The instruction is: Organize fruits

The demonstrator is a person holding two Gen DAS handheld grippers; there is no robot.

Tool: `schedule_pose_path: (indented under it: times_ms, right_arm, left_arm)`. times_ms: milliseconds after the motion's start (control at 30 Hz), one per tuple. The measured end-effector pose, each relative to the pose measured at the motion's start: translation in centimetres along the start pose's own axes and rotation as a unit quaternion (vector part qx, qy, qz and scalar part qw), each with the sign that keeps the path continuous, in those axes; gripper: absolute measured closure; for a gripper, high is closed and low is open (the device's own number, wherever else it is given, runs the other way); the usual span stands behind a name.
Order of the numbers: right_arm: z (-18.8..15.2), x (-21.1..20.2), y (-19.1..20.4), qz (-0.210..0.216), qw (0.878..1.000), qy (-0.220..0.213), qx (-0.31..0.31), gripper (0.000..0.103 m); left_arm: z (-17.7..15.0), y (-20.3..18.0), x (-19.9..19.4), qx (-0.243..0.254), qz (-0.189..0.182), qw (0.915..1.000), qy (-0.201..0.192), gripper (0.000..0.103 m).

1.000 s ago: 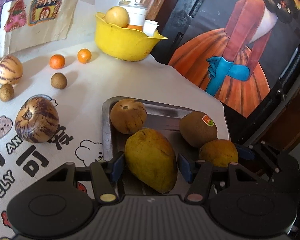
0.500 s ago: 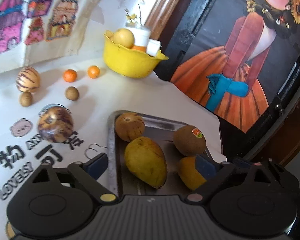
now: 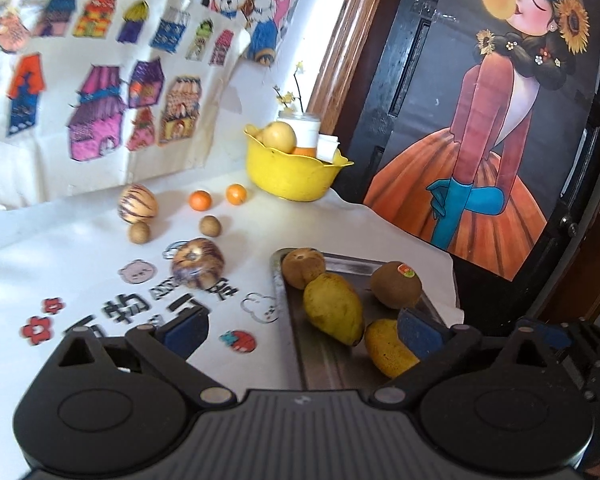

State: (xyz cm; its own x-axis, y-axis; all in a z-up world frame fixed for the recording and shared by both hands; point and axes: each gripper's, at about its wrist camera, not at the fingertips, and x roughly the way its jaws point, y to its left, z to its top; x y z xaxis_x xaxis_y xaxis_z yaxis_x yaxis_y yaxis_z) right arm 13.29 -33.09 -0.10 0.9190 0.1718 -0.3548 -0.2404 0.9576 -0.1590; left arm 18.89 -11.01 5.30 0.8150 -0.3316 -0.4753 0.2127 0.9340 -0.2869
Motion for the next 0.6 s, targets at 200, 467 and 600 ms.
schedule_pose_path:
  times_ms: [200, 467, 600]
  right_arm:
    - [-0.9, -2.8, 1.3, -0.006, 1.0, -0.005, 0.014, 0.001]
    - [-2.7, -5.7, 2.3, -0.014, 0.998, 0.001, 0.061, 0.001]
    - [-3.7, -6.7, 2.7, -0.022, 0.996, 0.006, 0.082, 0.001]
  left_arm:
    - [-1.7, 0.6, -3.2, 0.0, 0.012, 0.9998, -0.013, 0.001]
    - [-4.0, 1.4, -6.2, 0.009, 0.034, 0.9992, -0.018, 0.0]
    - [-5.3, 1.7, -7.6, 0.015, 0.056, 0.9978, -0.033, 0.0]
